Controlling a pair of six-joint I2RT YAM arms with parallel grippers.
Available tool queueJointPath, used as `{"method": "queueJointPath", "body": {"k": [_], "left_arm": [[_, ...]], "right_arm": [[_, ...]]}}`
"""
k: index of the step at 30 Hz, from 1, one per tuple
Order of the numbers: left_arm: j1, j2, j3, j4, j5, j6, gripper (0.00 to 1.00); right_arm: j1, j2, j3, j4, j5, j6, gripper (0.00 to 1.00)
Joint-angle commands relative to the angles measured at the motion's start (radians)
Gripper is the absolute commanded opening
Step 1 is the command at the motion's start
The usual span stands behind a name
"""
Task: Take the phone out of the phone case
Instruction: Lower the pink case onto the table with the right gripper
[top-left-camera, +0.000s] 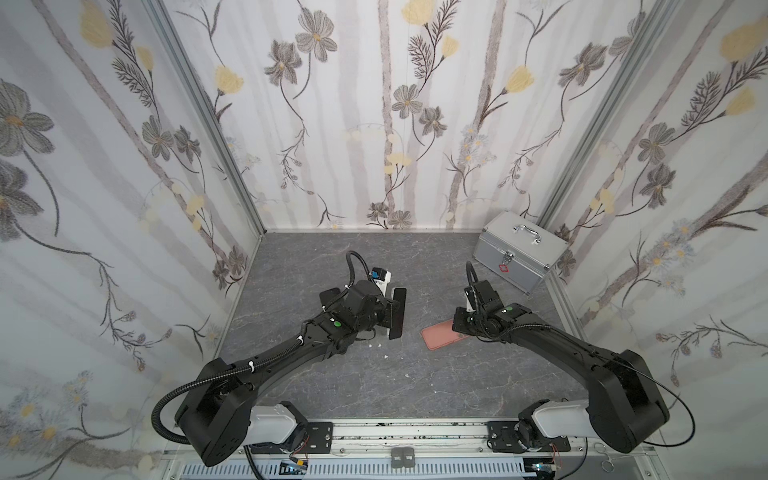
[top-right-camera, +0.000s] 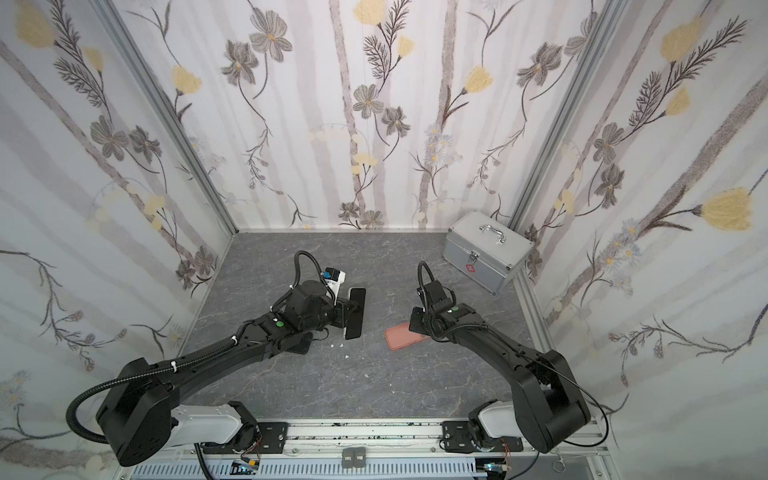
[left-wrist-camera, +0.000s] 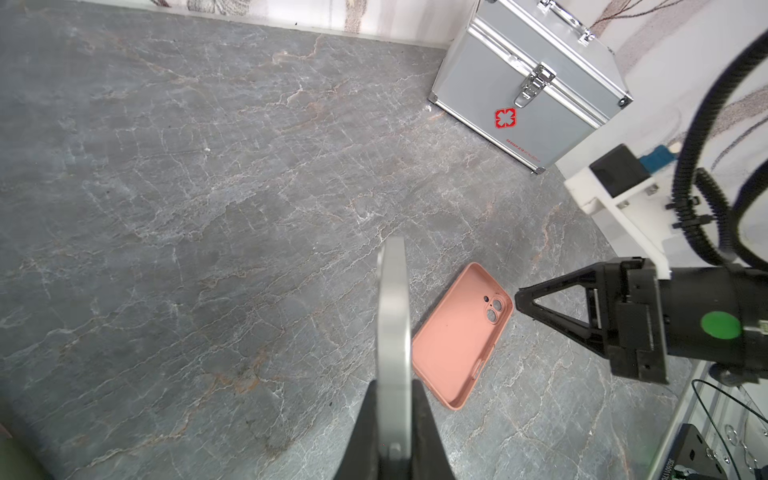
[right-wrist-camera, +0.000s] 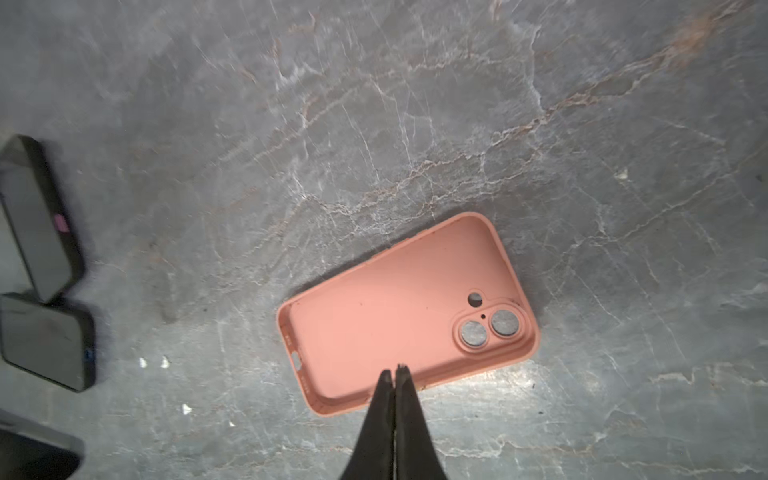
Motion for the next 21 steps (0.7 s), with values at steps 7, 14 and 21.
{"method": "queueJointPath", "body": {"k": [7,14,21], "left_arm": [[0.015,0.02,0.024,0.041,0.002,0.055,0.0],[0.044,0.029,0.037,0.046,0.029,0.068,0.0],[0.055,0.031,0.034,0.048,0.046,0.094,0.0]], "right_arm": [[0.076,-0.05,-0.097,0.088,0.126,0.204,0.41],[0.145,-0.009,-0.07,0.021,0.243,0.382,0.48],[0.167,0.087,0.006,-0.064,0.272,0.455,0.48]]}}
